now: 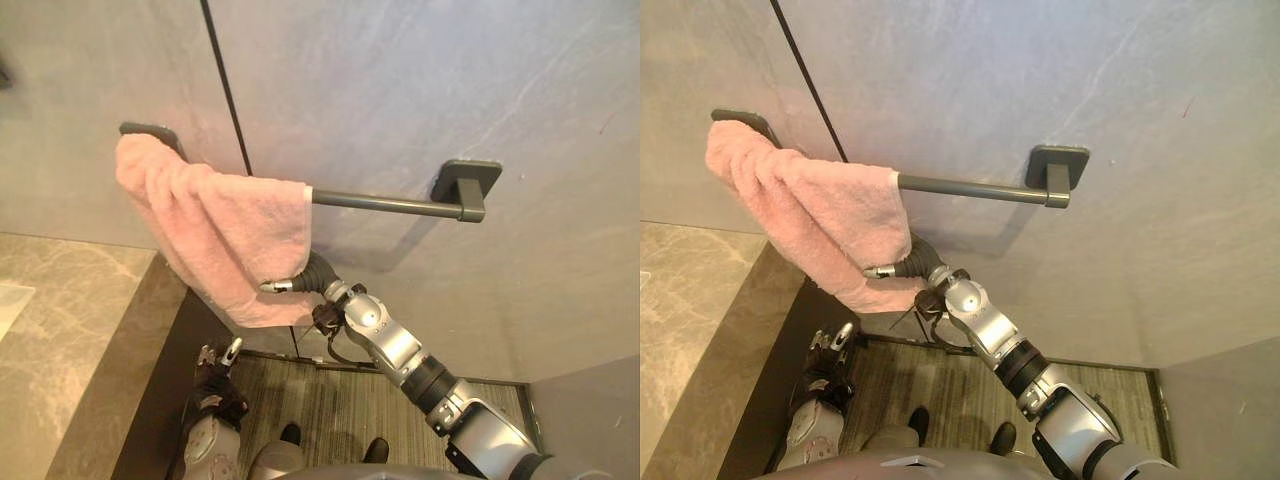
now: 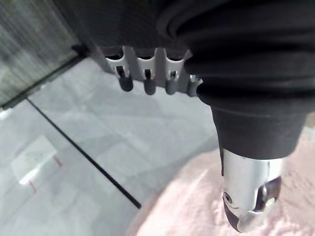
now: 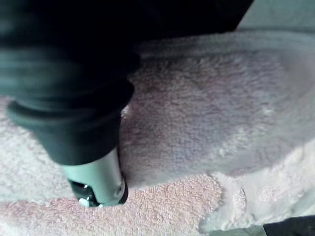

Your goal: Organize washtable

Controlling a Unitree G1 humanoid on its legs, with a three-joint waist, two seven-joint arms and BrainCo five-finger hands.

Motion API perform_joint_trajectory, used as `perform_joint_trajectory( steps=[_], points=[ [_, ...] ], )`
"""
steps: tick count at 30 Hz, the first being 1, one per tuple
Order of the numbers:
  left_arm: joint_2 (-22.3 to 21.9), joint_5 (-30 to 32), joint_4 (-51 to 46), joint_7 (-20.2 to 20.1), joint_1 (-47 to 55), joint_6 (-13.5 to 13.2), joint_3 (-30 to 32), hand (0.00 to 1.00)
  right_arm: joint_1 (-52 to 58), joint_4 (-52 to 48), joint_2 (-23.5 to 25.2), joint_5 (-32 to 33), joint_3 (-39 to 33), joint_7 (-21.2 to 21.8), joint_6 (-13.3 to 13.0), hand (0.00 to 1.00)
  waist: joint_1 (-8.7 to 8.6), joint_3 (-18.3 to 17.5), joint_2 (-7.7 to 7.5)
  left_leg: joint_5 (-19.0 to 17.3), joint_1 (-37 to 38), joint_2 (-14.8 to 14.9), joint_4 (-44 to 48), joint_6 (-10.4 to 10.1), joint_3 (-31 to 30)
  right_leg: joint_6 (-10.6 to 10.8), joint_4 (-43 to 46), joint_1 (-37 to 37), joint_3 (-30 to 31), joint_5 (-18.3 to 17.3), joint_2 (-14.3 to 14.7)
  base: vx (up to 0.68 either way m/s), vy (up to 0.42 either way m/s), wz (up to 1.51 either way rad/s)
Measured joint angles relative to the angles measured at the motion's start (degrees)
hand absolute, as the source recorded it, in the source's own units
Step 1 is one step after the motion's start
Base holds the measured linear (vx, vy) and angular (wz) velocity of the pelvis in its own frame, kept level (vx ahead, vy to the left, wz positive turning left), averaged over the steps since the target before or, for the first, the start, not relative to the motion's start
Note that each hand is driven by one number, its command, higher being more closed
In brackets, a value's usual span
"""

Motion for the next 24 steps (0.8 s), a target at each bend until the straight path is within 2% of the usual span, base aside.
perform_joint_trajectory(
  steps=[16, 24],
  points=[
    [-1.62, -0.02, -6.48, 0.22, 3.47, -0.16, 5.27, 0.00, 4.57, -2.80, 1.95, -1.64, -7.14, 0.26, 0.03, 1.00, -0.18, 1.39, 0.02, 2.48, 0.51, -1.01, -3.15, 0.45, -0.37, 0.36, 0.01, -0.38, -1.80, -0.04, -1.29, -0.01, 0.012, 0.05],
    [-1.95, 0.01, -8.77, -0.17, 5.11, -0.23, 6.72, 0.00, 8.30, -6.14, 1.90, -2.24, -12.64, 0.23, 0.03, 1.00, -1.35, 1.40, 0.01, 3.25, 0.31, -1.50, -3.72, 0.72, 1.64, 1.41, 0.00, -0.90, -2.34, 0.31, -2.45, -0.03, 0.025, 0.05]
  ],
)
